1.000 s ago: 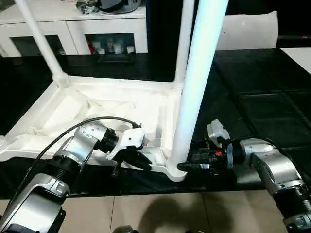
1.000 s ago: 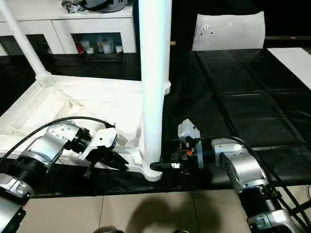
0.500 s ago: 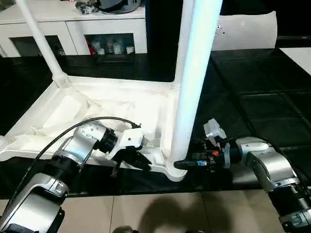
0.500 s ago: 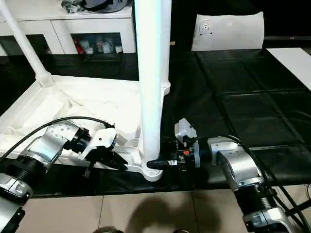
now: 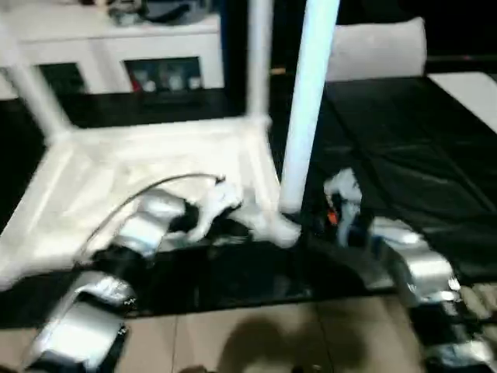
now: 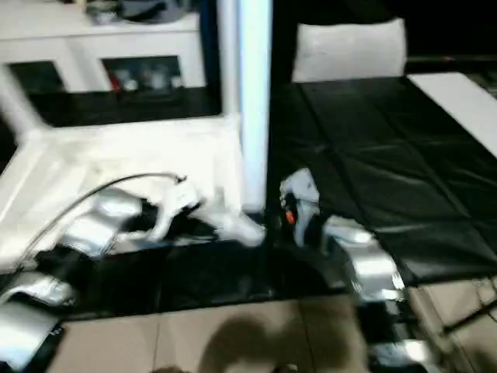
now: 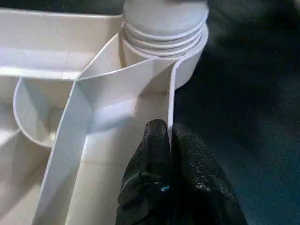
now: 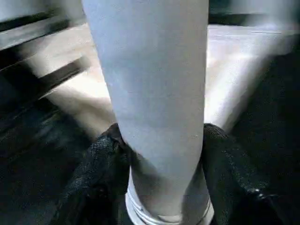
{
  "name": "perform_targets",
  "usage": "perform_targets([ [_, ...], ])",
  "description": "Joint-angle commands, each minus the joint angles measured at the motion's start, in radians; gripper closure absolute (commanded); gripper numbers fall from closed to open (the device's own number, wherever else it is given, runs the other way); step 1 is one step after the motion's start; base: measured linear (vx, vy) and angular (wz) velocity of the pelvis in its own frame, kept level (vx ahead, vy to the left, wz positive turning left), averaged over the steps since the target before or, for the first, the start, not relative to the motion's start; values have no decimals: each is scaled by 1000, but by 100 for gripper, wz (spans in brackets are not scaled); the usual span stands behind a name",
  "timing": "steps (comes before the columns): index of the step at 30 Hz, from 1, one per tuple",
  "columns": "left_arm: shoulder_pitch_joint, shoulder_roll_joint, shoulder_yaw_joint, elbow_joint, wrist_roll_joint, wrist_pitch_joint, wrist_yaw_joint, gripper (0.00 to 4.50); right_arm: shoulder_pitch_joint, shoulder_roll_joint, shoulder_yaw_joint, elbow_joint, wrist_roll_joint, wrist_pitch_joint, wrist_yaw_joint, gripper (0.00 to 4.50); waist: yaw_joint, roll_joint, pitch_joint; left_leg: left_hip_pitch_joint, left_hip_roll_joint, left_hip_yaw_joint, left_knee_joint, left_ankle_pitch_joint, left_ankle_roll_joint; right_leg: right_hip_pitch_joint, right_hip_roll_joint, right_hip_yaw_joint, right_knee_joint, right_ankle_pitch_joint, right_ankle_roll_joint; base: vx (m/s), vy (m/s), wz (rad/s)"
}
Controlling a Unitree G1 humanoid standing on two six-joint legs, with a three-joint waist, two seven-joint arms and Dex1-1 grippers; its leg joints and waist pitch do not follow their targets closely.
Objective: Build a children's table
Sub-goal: Rotate leg to tighten
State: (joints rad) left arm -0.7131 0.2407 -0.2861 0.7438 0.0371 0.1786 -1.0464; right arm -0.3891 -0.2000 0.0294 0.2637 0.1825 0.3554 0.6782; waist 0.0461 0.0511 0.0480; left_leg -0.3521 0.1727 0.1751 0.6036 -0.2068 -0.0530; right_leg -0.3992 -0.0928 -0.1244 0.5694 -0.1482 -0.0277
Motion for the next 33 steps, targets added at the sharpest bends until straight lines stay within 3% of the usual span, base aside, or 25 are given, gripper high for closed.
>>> perform_targets([
  [1,-40,-81,17,1,-35,9,92,450,-41,77,51,29,-4,25,-85,256,1,-11,-66,-2,46,-29,-79,-212,22,53,-70,46,-88,-457,-88,0,0,0],
  [3,-65,-124,51,27,-30,35,196,450,-77,140,21,75,-17,24,-210,256,-12,-6,-68,-8,43,-25,-74,-183,41,55,-71,49,-82,-390,-125,0,0,0],
  [5,-76,-141,68,37,-19,39,244,450,-105,176,-9,113,-17,25,-279,256,-9,-6,-75,-9,38,-22,-69,-142,57,61,-70,50,-77,-354,-132,0,0,0],
  [6,-77,-143,69,38,-18,39,248,450,-107,180,-12,116,-17,25,-286,221,-11,-3,-76,-16,41,-23,-70,-104,69,61,-68,51,-70,-304,-146,0,0,0],
  [8,-82,-153,82,38,-17,35,279,450,-119,185,-7,126,-52,13,-316,200,-8,-4,-79,-16,43,-21,-66,-70,83,63,-68,52,-62,-238,-165,0,0,0],
  [12,-43,-123,50,-12,-10,30,208,450,-87,176,-17,90,-37,-17,-284,158,-5,-2,-84,-19,48,-23,-59,-12,136,64,-69,55,-40,-99,-210,0,0,0],
  [16,-8,-67,32,-33,-3,-5,141,450,-41,119,-7,45,-22,-71,-178,122,-3,-4,-84,-20,48,-21,-55,-1,171,66,-71,55,-33,-54,-231,0,0,0],
  [18,-3,-55,30,-34,-2,-15,128,450,-32,104,-3,35,-18,-80,-153,106,0,4,-80,-17,50,-20,-56,-31,170,63,-70,54,-39,-91,-229,0,0,0],
  [20,6,-37,19,-40,-1,-42,94,450,-21,85,-9,20,-3,-87,-118,97,0,2,-76,-13,52,-20,-62,-89,141,62,-69,54,-49,-170,-215,0,0,0],
  [23,34,13,-10,-64,0,-92,-11,450,1,17,-6,-11,25,-109,0,65,3,1,-73,-11,55,-20,-66,-124,116,62,-69,57,-52,-209,-198,0,0,0],
  [24,53,54,-36,-83,1,-115,-94,450,11,-51,5,-24,35,-122,108,65,5,7,-72,-9,56,-21,-67,-144,111,62,-71,56,-55,-225,-195,0,0,0],
  [27,66,95,-62,-88,7,-156,-178,450,15,-122,26,-34,44,-126,219,24,16,6,-71,-6,59,-19,-68,-147,103,58,-68,57,-54,-228,-190,0,0,0],
  [30,73,122,-78,-91,1,-183,-249,450,18,-173,46,-53,66,-105,314,14,28,5,-68,-4,60,-17,-69,-171,95,60,-70,57,-59,-286,-176,0,0,0],
  [33,79,162,-102,-115,-14,-196,-352,450,15,-240,92,-74,89,-82,452,14,41,3,-70,-1,63,-19,-70,-165,85,61,-73,59,-55,-282,-181,0,0,0],
])
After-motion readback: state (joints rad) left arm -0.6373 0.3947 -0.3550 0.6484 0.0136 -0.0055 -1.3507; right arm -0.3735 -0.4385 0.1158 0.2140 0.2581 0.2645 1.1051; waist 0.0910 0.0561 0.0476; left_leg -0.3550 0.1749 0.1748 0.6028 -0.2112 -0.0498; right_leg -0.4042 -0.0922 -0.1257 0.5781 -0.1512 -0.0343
